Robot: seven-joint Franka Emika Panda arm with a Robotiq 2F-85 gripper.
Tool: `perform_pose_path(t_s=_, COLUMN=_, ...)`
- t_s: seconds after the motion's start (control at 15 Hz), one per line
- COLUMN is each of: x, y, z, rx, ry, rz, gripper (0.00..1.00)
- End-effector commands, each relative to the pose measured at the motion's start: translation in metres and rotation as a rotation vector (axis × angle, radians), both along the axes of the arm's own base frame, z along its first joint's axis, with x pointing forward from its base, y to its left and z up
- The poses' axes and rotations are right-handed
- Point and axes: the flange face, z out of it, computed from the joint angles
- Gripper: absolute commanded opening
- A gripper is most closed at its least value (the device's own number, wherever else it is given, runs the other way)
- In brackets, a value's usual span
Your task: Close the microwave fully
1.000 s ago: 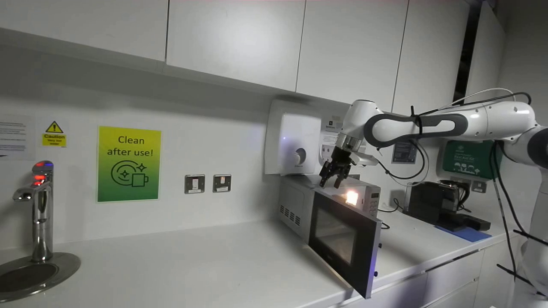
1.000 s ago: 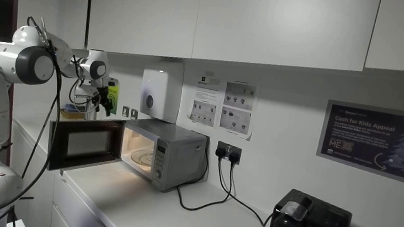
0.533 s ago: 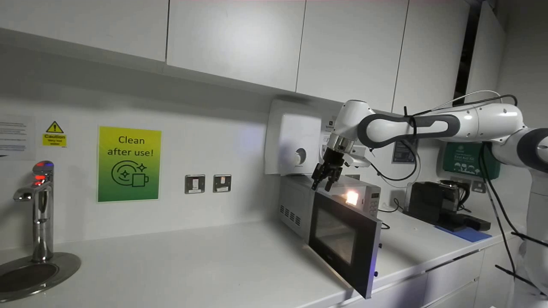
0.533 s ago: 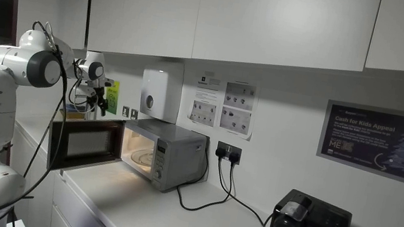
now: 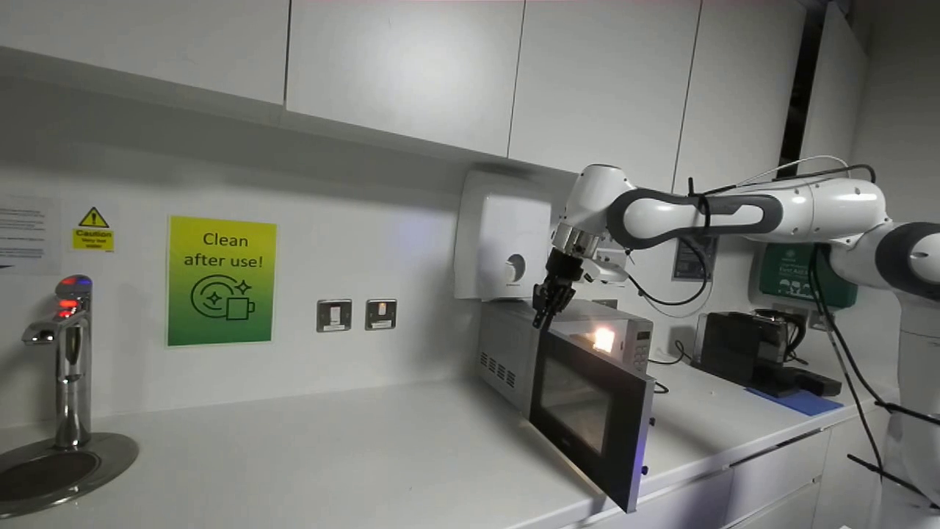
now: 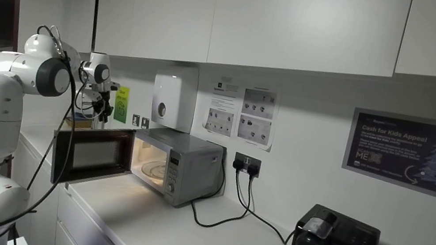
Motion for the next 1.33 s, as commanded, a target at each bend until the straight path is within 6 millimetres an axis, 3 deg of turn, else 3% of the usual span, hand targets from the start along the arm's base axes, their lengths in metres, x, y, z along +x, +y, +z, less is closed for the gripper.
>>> perform_pose_path(t_s=0.0, x=0.006, y=0.005, z=0.006, rx=-0.013, ry=0.018, rz=-0.031, gripper=0.01)
perform_pose_path(t_s=0.67, x=0.023, y=-0.005, z=-0.023, rx=-0.029, ry=0.136, rz=-0.184, gripper=0.00)
perform_pose_path(t_s=1.27, x=0.026, y=-0.002, z=-0.041, rx=-0.036, ry=0.169, rz=-0.207, gripper=0.00)
